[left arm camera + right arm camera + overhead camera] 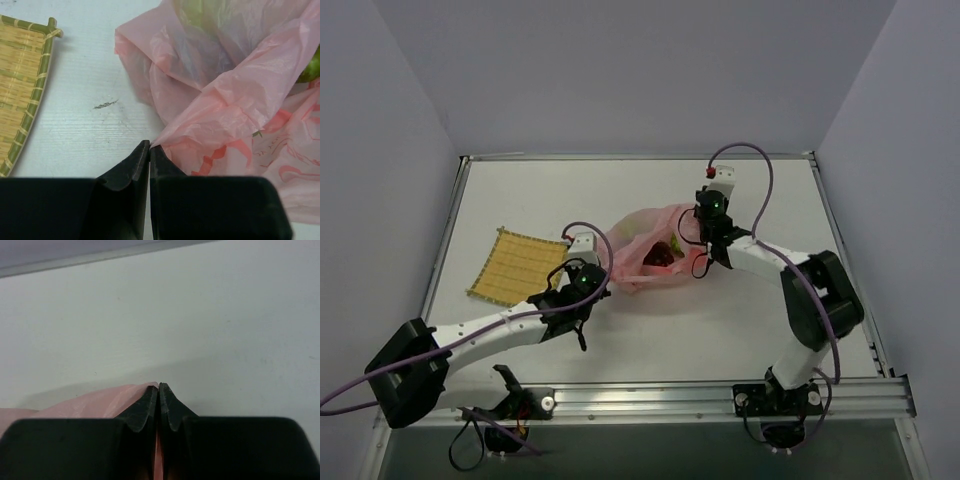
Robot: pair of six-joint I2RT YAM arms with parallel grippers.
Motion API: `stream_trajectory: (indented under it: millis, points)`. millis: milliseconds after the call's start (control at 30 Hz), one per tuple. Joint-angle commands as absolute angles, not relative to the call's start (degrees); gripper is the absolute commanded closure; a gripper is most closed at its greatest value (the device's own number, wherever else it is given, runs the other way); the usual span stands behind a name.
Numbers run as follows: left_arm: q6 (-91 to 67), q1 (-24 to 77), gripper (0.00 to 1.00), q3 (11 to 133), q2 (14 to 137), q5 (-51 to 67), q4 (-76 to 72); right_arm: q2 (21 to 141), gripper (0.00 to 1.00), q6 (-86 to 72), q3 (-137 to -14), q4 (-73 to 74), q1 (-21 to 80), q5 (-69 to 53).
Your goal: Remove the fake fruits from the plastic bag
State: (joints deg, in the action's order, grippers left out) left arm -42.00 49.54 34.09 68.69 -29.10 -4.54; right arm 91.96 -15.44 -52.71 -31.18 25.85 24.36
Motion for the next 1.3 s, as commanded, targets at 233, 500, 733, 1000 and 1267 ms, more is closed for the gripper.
stream_trajectory:
  millis: [233, 500, 733, 1000, 1267]
  points:
    - [-40.7, 49.7, 0.82, 35.3, 71.6, -27.5, -1.7, 103.2, 1.0, -20.0, -51.2, -41.0, 24.1, 16.3]
    - [-37.4, 49.7, 0.08, 42.5, 50.4, -18.7, 16.6, 101.5, 1.0, -18.9, -50.5, -41.0, 23.9, 11.7]
    - [-31.5, 49.2, 0.05, 58.1, 58.2, -18.6, 21.0, 99.8, 0.99, -19.4, -49.3, -41.0, 24.1, 10.0]
    - [-23.6, 47.7, 0.04, 74.0, 87.4, -13.7, 23.6, 96.9, 0.99, -19.7, -49.3, -38.3, 23.9, 7.9]
    - [-21.7, 44.5, 0.14, 75.4, 96.1, -14.1, 21.5, 95.3, 0.99, -19.6, -49.4, -36.5, 23.9, 6.9]
